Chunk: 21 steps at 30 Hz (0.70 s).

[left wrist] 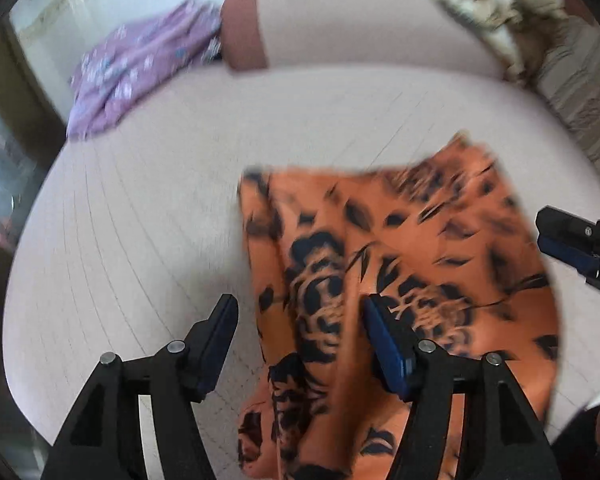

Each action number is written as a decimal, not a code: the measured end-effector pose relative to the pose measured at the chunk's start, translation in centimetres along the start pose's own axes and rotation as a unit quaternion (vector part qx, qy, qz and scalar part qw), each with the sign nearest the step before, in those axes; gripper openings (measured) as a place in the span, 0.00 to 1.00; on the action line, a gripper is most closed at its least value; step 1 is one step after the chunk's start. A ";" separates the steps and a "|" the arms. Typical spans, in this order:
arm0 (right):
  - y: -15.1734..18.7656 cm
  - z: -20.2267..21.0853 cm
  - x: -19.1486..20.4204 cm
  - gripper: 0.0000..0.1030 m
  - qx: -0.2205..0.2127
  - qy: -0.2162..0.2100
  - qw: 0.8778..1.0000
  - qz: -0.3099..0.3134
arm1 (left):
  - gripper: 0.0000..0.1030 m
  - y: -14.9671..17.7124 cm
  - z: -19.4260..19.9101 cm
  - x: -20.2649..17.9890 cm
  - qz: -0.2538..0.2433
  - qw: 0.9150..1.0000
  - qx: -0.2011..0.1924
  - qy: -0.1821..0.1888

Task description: Fold small clothes

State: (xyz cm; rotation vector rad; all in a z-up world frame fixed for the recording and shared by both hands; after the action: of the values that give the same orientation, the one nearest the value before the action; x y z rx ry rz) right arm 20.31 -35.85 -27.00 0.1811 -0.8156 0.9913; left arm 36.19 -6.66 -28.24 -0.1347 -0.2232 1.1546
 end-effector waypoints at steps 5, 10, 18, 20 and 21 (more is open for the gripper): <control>1.0 -4.7 -3.1 0.22 0.029 0.019 0.998 -0.049 | 0.71 1.3 -1.5 1.7 0.034 0.998 -0.015 0.044; 2.8 -0.6 -0.2 0.26 0.027 0.031 0.999 0.000 | 0.70 3.5 1.2 3.0 0.035 0.998 -0.032 0.037; 10.9 -2.3 -0.3 0.25 0.096 0.091 0.990 0.053 | 0.81 8.7 -0.3 3.2 0.017 1.000 -0.019 0.009; 11.4 -2.7 -0.3 0.25 0.089 0.095 0.990 0.051 | 0.81 8.7 0.7 3.3 0.023 0.999 -0.027 0.011; 11.5 -2.4 0.1 0.25 0.088 0.103 0.989 0.053 | 0.81 8.7 1.5 3.1 0.020 0.999 -0.031 0.009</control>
State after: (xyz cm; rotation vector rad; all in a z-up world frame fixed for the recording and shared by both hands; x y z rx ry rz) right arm 12.42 -28.22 -31.07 0.1841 -0.5542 1.1624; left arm 29.26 -0.30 -28.37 -0.2048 -0.2420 1.1865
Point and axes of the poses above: each gripper's, at about its wrist camera, not at the fingertips, and z roughly against the way its jaws point, x to its left, y to its underside, the point moved 7 cm from there along -z, roughly the way its jaws point, and after that the axes turned 15 degrees about x, right-handed, at the moved point
